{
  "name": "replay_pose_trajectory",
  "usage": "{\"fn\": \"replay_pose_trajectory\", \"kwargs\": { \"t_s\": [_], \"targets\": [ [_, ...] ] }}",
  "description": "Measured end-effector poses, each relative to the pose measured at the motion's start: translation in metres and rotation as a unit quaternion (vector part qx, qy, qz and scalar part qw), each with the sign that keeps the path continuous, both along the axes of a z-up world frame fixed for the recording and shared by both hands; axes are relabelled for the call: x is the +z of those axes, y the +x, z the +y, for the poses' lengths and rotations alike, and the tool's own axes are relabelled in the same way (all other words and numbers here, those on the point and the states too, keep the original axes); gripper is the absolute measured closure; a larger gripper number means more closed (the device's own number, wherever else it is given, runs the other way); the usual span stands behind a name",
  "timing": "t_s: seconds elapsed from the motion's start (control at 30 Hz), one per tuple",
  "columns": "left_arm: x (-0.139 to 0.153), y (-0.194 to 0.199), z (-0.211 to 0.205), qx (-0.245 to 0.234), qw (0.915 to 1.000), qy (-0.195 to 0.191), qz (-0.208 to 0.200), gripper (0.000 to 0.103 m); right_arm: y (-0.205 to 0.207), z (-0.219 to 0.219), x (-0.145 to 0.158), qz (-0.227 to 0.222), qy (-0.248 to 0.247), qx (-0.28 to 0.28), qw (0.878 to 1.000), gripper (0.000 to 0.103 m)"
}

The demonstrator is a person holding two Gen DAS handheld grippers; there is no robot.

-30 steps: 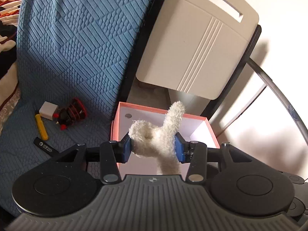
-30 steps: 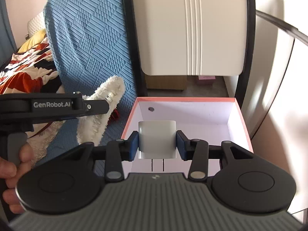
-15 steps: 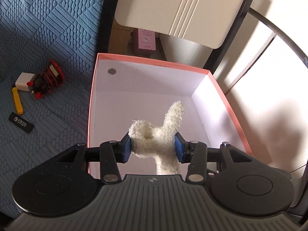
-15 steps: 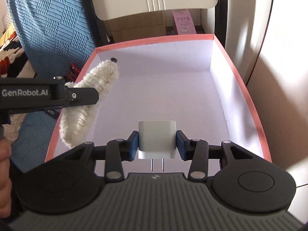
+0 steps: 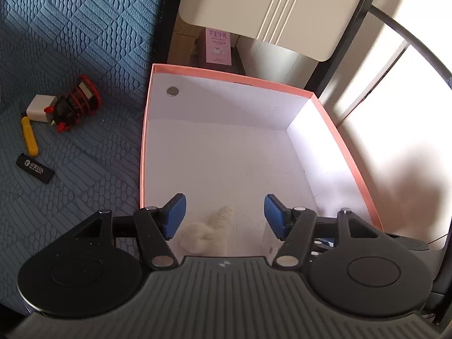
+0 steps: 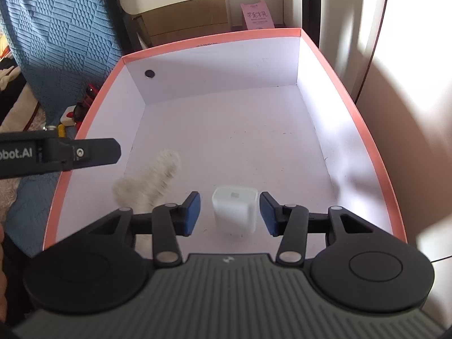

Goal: Organize rigid objects
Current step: 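Open both grippers to drop the charger and plush toy into the box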

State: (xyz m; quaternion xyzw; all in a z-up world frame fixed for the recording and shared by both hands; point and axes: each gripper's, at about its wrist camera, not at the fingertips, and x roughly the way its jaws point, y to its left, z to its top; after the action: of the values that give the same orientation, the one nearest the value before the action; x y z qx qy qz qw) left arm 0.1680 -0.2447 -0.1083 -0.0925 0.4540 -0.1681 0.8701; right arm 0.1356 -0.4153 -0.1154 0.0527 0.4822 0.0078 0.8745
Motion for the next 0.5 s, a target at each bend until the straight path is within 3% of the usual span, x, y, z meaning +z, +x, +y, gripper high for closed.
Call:
{"fn": "replay_pose_trajectory", "kwargs": {
  "t_s": [0.23,0.5],
  "targets": [
    [0.041,-0.016,0.029,0.016,0.9984,-0.008,-0.054,0.036,-0.008,0.019,0.034,-0.035,0.013,0.006,0.999,0.053],
    [0.093,-0.048,0.07,0.026,0.991,0.009,-0.131,0.036,-0.019,0.056,0.076,-0.081,0.012,0.037,0.996,0.053]
  ]
}}
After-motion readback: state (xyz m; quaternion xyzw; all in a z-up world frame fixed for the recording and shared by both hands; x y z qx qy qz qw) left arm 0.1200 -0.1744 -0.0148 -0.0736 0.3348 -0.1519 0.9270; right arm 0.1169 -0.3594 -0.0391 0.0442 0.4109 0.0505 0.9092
